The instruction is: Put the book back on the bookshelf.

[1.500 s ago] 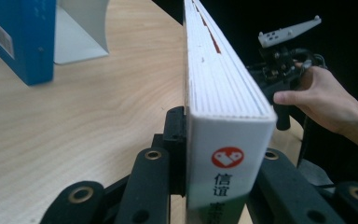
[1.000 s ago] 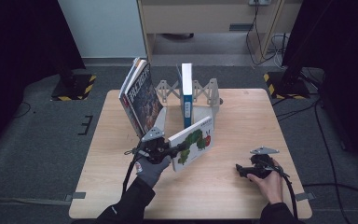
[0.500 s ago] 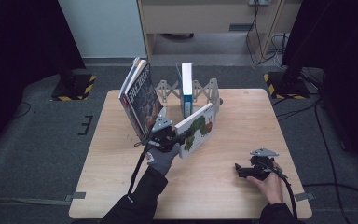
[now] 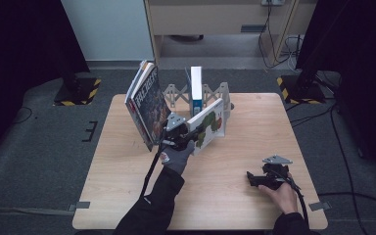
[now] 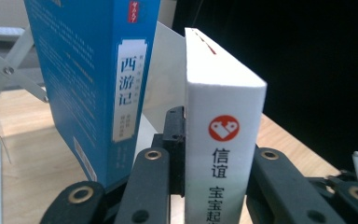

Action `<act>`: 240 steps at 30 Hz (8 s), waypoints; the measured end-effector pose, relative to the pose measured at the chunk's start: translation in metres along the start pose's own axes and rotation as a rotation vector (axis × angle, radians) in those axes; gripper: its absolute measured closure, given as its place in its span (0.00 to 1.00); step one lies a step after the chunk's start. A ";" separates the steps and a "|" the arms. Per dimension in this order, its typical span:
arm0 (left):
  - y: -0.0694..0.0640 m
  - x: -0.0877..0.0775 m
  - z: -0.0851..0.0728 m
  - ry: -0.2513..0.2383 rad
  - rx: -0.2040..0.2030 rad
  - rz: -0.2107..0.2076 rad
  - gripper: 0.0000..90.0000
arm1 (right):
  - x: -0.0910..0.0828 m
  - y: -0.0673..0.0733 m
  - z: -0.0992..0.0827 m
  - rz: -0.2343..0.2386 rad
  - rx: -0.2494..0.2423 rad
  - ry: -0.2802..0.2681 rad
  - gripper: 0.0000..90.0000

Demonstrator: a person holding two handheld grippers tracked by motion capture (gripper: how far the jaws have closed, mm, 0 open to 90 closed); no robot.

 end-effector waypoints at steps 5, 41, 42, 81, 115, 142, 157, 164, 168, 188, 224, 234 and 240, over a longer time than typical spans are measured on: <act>-0.001 0.011 0.001 -0.004 -0.019 0.012 0.83 | 0.000 0.000 0.000 0.001 0.000 0.002 0.02; -0.010 0.062 -0.004 -0.034 0.003 0.139 0.83 | 0.000 0.000 0.000 -0.002 0.002 0.001 0.02; -0.011 0.063 -0.004 -0.036 0.007 0.140 0.83 | 0.000 0.000 0.000 -0.002 0.001 0.001 0.02; -0.009 0.081 -0.039 -0.001 0.044 0.164 0.81 | 0.000 0.000 0.000 -0.005 0.004 0.001 0.02; -0.010 0.062 -0.073 0.058 0.104 0.029 0.68 | 0.000 0.001 0.000 -0.004 0.004 0.002 0.02; -0.005 0.056 -0.074 0.067 0.078 0.049 0.80 | 0.000 0.000 0.000 -0.005 0.004 0.001 0.02; -0.012 0.078 -0.064 0.084 0.064 0.055 0.78 | 0.000 0.001 0.000 -0.005 0.005 0.001 0.02; -0.018 0.087 -0.062 0.099 0.063 0.052 0.77 | 0.000 0.001 0.000 -0.005 0.004 0.001 0.01; -0.021 0.092 -0.060 0.102 0.073 0.056 0.77 | 0.000 0.001 0.000 -0.005 0.004 0.001 0.01; -0.024 0.097 -0.061 0.112 0.110 -0.031 0.75 | 0.000 0.001 -0.001 0.000 0.000 0.004 0.01; -0.035 0.098 -0.054 0.107 0.160 -0.044 0.70 | 0.000 0.001 0.000 0.004 0.000 0.003 0.01; -0.035 0.070 -0.052 0.109 0.228 -0.073 0.59 | 0.000 0.001 0.000 0.005 -0.001 0.003 0.01; -0.024 0.039 -0.048 0.156 0.323 -0.081 0.49 | 0.000 0.001 0.000 0.006 0.000 0.005 0.01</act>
Point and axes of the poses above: each handheld gripper's, and its own axes: x roughly forward along the jaws, z roughly out of its top, y roughly to its left, the point moved 6 cm from there along x, roughly forward along the jaws, and after that the axes turned 7 degrees about z, right-handed, at the moved point
